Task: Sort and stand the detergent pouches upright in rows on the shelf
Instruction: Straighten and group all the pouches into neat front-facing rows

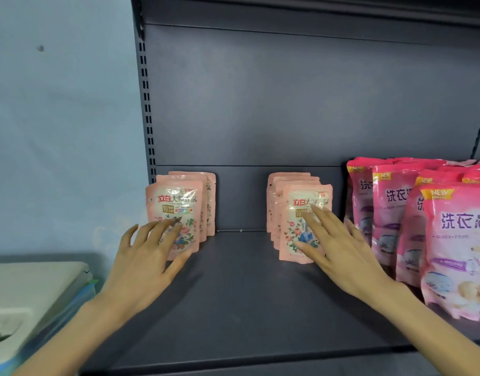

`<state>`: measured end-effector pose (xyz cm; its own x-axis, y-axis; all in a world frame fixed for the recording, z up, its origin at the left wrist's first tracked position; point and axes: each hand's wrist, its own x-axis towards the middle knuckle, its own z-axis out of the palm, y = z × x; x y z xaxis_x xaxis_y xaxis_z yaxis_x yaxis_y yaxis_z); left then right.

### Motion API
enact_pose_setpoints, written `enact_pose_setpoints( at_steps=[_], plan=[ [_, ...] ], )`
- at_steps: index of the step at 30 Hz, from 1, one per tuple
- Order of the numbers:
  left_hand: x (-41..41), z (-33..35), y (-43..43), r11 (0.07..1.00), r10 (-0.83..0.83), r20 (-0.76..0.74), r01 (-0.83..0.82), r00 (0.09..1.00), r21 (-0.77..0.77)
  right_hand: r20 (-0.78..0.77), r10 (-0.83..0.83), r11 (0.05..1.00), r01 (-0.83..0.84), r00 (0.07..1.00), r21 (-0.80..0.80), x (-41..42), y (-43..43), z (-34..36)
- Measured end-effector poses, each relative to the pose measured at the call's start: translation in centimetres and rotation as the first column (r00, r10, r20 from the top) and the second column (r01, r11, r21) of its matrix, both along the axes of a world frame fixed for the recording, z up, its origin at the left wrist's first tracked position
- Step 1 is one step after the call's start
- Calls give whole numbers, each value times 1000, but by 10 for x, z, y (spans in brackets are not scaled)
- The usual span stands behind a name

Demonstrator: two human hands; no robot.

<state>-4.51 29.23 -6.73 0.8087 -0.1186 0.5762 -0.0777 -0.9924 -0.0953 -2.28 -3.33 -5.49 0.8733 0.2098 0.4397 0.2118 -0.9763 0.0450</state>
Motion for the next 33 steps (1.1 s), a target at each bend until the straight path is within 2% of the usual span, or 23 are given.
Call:
enact_pose_setpoints(
  at_steps=[6,13,17,27,30,33],
  plan=[
    [-19,0,31,996,80,13,-80,997,-40,45,35,999,-33,998,-34,-9,36,-4],
    [-30,-9,65,986,149,-67,-153,987,-64,6,109,992,-109,994,-67,-7,77,-2],
    [-20,2,77,984,161,-46,-163,986,-65,3,187,981,-187,982,-48,6,99,6],
    [49,37,71,996,78,127,-73,989,-44,60,329,942,-324,942,-91,72,146,36],
    [68,43,67,992,41,125,-26,991,-122,83,381,924,-377,921,-58,88,160,42],
    [81,44,63,986,-6,159,32,987,-162,110,436,896,-443,893,42,100,169,47]
  ],
)
